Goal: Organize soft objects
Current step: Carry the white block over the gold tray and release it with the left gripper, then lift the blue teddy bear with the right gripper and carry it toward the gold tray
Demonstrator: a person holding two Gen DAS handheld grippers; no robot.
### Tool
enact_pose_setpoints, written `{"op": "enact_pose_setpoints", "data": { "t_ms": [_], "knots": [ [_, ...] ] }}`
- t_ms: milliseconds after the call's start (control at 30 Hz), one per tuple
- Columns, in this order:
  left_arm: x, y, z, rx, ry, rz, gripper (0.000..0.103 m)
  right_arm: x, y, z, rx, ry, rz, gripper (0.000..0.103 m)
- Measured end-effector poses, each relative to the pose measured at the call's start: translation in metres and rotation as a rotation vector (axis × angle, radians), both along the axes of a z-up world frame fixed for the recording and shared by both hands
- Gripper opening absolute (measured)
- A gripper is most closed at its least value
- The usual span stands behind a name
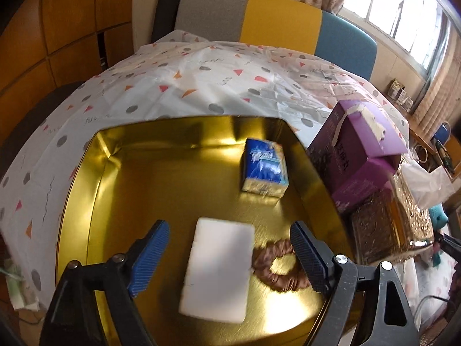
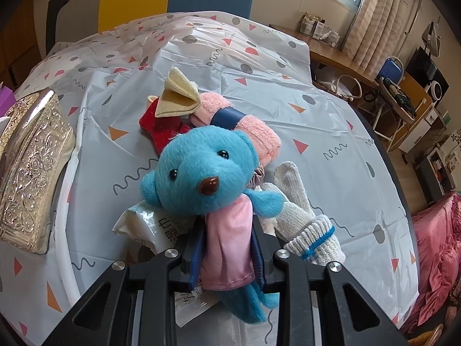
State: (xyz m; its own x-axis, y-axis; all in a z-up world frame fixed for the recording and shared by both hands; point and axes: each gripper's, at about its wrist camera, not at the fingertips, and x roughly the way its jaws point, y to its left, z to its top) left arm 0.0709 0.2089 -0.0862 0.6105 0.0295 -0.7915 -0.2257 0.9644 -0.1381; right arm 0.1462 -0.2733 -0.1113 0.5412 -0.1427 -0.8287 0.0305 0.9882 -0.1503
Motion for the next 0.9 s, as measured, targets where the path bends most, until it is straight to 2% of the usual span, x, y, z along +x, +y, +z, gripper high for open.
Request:
{"op": "enact_pose_setpoints", "data": {
  "t_ms": [200,533,700,900],
  "knots": [
    [-0.029,0.005,-0.004,0.014,-0.002,0.056,0.086,0.000,0.000,0.000,0.001,0.000,-0.002,0.028],
    [-0.055,0.003,0.007,0.091,-0.042,0.065,0.090,0.001,0.000,0.000,0.011,-0.006,-0.014,0.025],
    [-0.061,0.000,0.014,0.085,-0.065,0.046,0.090,0.003,0.000,0.005,0.062,-0.011,-0.039,0.022],
    [-0.063,-0.005,0.018,0.080,-0.076,0.028,0.090,0.005,0.004,0.021,0.183,-0.027,-0.067,0.021]
  ]
}}
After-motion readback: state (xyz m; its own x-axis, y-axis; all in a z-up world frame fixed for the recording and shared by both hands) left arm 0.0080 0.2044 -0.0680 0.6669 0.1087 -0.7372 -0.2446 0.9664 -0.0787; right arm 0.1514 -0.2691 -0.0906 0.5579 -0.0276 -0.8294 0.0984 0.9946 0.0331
